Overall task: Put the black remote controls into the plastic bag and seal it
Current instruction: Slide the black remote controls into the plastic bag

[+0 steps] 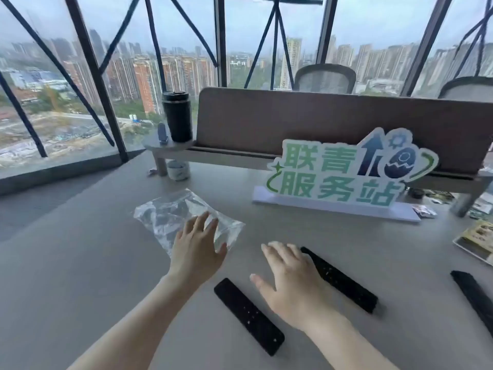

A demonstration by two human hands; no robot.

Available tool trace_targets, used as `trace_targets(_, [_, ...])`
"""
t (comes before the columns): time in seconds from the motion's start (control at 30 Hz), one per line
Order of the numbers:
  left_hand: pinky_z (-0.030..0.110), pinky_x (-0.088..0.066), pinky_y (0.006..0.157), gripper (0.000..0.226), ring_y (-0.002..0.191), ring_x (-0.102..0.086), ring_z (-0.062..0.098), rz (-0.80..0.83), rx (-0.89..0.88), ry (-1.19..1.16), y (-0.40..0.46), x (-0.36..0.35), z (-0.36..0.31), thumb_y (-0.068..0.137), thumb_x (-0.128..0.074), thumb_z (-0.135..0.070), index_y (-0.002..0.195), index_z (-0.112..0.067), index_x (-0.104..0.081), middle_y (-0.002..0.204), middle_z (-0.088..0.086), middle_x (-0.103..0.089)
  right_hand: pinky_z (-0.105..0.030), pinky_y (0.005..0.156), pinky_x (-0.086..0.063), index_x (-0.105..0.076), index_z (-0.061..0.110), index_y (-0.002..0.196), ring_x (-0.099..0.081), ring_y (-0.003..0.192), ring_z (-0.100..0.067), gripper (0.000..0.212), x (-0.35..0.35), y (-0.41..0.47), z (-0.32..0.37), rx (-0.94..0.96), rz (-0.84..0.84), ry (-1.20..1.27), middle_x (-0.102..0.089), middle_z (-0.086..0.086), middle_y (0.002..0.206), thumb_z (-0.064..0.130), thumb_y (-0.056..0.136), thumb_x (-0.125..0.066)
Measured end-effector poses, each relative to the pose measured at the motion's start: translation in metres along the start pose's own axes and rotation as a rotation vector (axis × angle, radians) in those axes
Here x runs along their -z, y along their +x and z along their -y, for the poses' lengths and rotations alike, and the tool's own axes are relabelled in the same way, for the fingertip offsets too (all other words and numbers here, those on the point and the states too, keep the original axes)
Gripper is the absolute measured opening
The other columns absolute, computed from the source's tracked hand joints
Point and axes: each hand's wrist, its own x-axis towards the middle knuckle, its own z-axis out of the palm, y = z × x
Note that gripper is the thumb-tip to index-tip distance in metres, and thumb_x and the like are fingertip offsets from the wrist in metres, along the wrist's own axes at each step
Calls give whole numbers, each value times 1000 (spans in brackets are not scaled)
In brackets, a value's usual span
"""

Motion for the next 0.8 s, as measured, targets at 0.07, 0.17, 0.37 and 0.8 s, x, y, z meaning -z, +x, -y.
trace_targets(0.07, [43, -37, 102, 49, 133, -33, 29, 48, 41, 9, -6, -7, 9, 85, -53, -36, 131, -20, -48, 145, 5, -42, -36, 103, -37, -46, 20, 140, -42, 129, -22, 76, -7, -15, 10, -71, 136, -28, -51, 3, 136, 70, 85, -28])
trace_targets(0.17, [41, -46, 83, 26, 109, -51, 30, 14, 51, 22, -3, -15, 20, 87, -49, -17, 107, -18, -66, 113, 5, -58, -37, 91, -40, -56, 20, 114, -50, 115, -23, 59, -18, -33, 22, -192, 228, -17, -56, 2, 118, 69, 85, -41])
trace_targets(0.37, [39, -50, 56, 19, 68, -59, 35, -7, -34, 9, -10, -1, 19, 83, -51, -4, 86, -13, -68, 79, 5, -50, -32, 59, -39, -47, 19, 84, -54, 72, -19, 36, -9, -44, 25, -351, 375, 225, -61, 2, 85, 54, 84, -55])
trace_targets(0.8, [39, -48, 60, 26, 70, -57, 28, -18, -211, -299, -56, 28, -49, 93, -43, -30, 91, -15, -64, 81, 7, -57, -18, 35, -34, -69, 11, 91, -48, 43, -14, 20, 23, -16, 7, -593, 298, 1142, -63, -6, 69, 29, 96, -60])
